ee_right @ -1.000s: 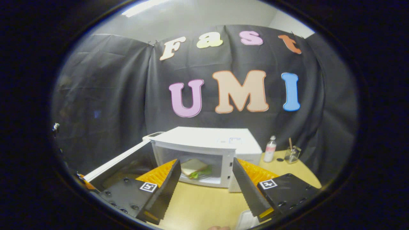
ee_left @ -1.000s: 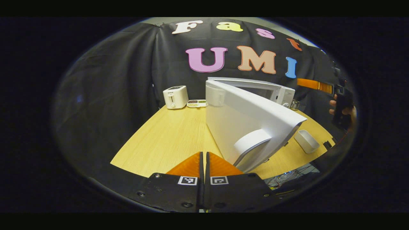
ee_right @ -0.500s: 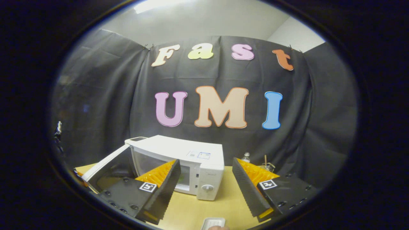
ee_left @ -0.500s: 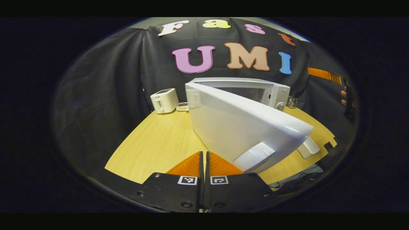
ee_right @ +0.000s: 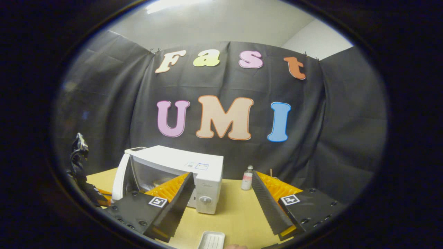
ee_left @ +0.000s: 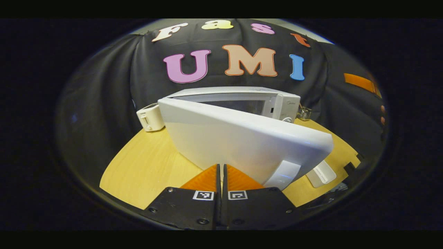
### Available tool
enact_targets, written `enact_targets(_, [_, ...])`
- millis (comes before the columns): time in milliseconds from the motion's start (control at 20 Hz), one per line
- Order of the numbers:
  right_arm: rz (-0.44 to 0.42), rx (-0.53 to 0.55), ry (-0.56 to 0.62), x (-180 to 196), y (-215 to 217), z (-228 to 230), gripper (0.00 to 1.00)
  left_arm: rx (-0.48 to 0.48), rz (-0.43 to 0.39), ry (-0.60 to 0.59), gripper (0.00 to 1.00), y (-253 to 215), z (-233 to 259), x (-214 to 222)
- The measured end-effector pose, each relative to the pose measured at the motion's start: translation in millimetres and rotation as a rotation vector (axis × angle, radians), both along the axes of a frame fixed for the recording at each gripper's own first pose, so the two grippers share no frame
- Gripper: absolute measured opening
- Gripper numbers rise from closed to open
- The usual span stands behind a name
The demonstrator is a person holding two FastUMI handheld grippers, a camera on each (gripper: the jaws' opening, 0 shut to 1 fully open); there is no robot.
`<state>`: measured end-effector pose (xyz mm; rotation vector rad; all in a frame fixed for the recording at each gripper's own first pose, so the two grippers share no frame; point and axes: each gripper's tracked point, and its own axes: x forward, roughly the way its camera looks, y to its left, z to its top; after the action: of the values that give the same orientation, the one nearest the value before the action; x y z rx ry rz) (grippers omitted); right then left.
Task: Open the microwave oven with the left hand, put the food in, and close the microwave oven.
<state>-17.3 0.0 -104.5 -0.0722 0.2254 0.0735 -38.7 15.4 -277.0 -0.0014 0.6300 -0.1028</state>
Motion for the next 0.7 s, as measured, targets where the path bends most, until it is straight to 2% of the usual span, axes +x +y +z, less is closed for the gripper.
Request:
enact_targets(50, [-0.004, 0.004, -0.001, -1.1, -2.9, 0.3, 0.96, 0.009, -0.004, -0.004, 0.03, -4.3, -0.7, 9.8])
enact_targets(100, [-0.013, 0.001, -0.003, -1.6, -9.6, 1.9, 0.96, 0.012, -0.013, -0.004, 0.01, -8.3, -1.9, 17.7])
enact_targets(250, [-0.033, -0.005, -0.01, -2.3, -24.2, 5.0, 0.96, 0.008, -0.048, 0.001, 0.03, -26.3, -3.9, 39.0])
enact_targets(350, [-0.047, -0.003, -0.013, -1.2, -33.2, 5.6, 0.96, 0.032, -0.083, -0.028, 0.0, -35.8, 0.6, 57.3])
enact_targets(600, [-0.092, 0.021, -0.024, 2.8, -55.7, 10.9, 0.96, 0.06, -0.13, -0.073, 0.01, -58.7, 6.2, 102.3])
enact_targets(700, [-0.102, 0.019, -0.029, 4.4, -61.5, 11.9, 1.0, 0.075, -0.14, -0.088, 0.03, -65.5, 6.0, 119.4])
